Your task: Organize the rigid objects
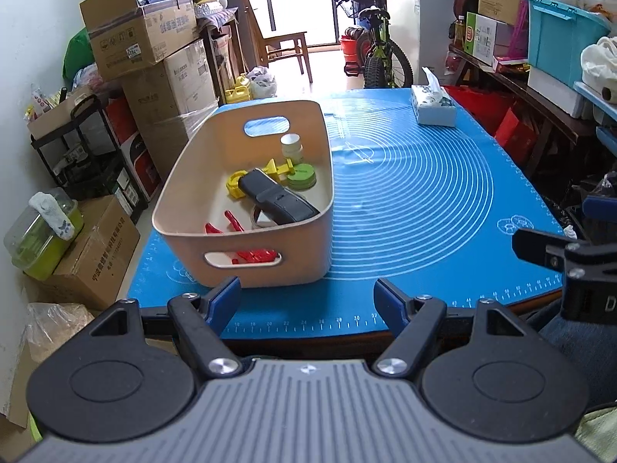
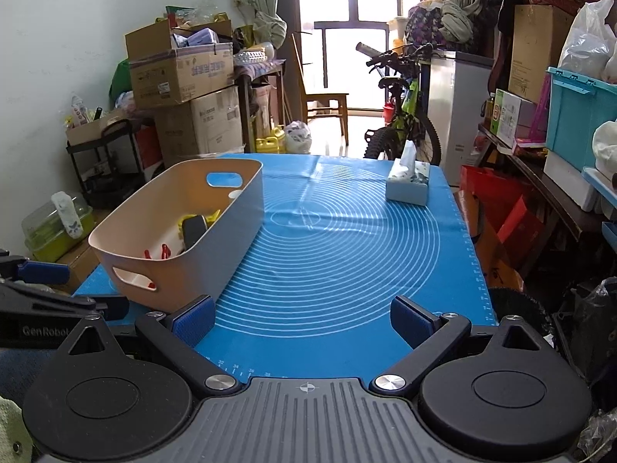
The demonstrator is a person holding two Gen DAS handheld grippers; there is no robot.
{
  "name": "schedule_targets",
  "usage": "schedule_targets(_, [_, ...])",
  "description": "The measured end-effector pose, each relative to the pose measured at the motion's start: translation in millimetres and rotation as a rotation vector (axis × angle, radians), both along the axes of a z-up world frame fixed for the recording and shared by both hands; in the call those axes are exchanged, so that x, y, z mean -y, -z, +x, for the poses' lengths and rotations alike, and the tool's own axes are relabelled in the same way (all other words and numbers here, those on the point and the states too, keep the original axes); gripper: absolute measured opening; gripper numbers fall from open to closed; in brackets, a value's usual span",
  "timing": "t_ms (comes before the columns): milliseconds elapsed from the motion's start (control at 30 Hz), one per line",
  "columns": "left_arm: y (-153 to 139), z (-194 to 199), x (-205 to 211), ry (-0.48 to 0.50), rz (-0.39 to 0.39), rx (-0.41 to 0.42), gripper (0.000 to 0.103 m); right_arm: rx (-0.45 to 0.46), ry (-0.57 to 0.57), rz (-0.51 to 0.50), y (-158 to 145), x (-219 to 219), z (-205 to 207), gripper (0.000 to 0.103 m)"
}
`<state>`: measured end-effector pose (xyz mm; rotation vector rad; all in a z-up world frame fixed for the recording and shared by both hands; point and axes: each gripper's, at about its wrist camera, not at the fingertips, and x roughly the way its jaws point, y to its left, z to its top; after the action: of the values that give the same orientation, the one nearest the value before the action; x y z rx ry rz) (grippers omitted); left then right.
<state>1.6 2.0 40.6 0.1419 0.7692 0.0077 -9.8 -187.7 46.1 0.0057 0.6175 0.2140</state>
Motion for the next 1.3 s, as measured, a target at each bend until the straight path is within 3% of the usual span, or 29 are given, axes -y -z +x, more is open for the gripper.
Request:
schedule_targets(433, [20.5,-3.0,-6.7,-0.013,-0.042,-0.010,0.076,0.031,-0.009,-0.023,12.4,-7.1,-11.3,0.097])
schedule_targets(1300, [25.2,-6.0,-3.3,0.017,-0.022,-0.010,0.076,0.029,-0.011,-0.050,17.7,-11.3,-9.0,0.097])
